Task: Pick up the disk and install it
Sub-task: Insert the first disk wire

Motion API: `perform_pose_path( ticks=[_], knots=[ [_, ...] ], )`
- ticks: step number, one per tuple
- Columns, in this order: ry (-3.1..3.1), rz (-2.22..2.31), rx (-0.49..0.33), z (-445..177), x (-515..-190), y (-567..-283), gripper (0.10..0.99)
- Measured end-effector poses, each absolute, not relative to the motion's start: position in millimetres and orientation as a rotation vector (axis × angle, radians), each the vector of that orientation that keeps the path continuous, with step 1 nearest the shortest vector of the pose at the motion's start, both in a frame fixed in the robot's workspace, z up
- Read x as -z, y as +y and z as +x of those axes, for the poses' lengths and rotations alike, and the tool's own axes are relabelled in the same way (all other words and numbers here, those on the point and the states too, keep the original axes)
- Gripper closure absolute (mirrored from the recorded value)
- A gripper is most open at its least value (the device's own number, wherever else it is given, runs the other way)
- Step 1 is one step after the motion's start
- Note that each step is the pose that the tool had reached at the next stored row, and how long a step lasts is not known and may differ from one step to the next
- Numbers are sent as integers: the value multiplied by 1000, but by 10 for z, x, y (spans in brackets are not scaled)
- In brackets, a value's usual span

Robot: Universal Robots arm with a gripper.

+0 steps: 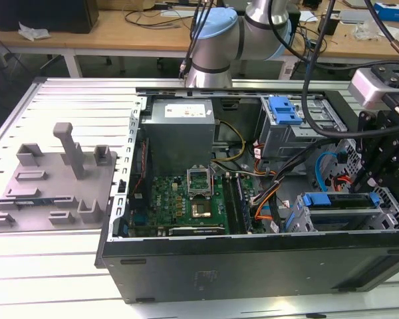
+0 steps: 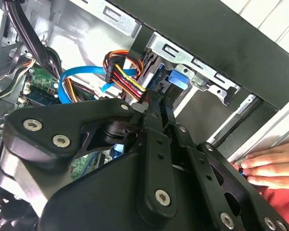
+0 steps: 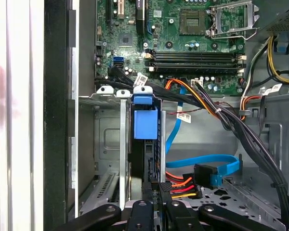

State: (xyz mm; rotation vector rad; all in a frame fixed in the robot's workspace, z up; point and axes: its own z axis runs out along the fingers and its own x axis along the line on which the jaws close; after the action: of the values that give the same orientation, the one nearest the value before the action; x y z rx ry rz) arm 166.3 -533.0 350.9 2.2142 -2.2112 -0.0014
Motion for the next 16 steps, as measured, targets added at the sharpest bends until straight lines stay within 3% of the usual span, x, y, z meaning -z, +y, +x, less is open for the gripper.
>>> perform_pose_path(
  ticks=[16],
  knots=[
    [-2211, 2214, 2, 1663, -3463, -5332, 918]
  ],
)
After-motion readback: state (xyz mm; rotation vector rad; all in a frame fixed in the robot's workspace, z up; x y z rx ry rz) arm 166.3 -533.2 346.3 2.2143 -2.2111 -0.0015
